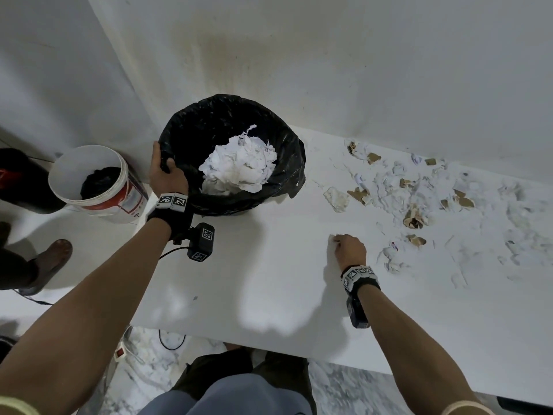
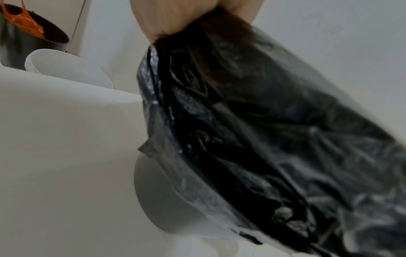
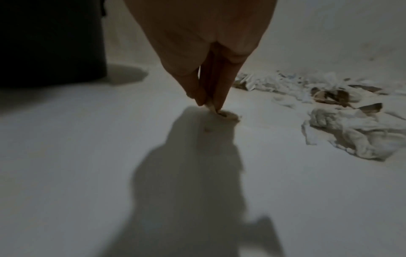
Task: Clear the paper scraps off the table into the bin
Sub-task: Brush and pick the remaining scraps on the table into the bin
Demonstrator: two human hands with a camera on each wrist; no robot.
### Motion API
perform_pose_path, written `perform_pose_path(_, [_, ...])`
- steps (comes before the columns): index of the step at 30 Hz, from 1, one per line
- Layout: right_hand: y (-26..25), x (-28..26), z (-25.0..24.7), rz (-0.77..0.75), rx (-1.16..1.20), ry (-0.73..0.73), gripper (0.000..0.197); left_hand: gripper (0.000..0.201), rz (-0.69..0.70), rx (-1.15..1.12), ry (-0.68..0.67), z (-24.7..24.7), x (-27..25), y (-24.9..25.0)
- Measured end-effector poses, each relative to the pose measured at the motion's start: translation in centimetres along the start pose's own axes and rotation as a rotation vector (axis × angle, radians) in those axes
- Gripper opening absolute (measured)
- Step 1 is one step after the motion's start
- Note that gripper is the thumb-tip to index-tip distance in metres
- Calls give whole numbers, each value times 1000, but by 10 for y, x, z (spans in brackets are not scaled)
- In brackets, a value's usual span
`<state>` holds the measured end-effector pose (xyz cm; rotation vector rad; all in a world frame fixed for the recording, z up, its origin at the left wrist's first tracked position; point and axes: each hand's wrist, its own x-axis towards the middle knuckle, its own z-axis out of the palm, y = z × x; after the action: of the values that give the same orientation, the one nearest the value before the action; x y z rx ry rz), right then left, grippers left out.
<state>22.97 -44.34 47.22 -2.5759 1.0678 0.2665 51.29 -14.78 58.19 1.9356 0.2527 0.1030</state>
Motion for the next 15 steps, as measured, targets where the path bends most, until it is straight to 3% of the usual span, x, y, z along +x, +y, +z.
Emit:
perform_pose_path(6, [-20,10,-75,52,314,111,19,48,14,22,-49,1,-17,12])
perform_pose_path(11, [-73,11,-169,-116,473,258,16,49,-69,14,-58,0,-43,27])
perform_pose_path(15, [-125,13,-204,-270,567,336,19,47,-104,5,-53,4,-54,31])
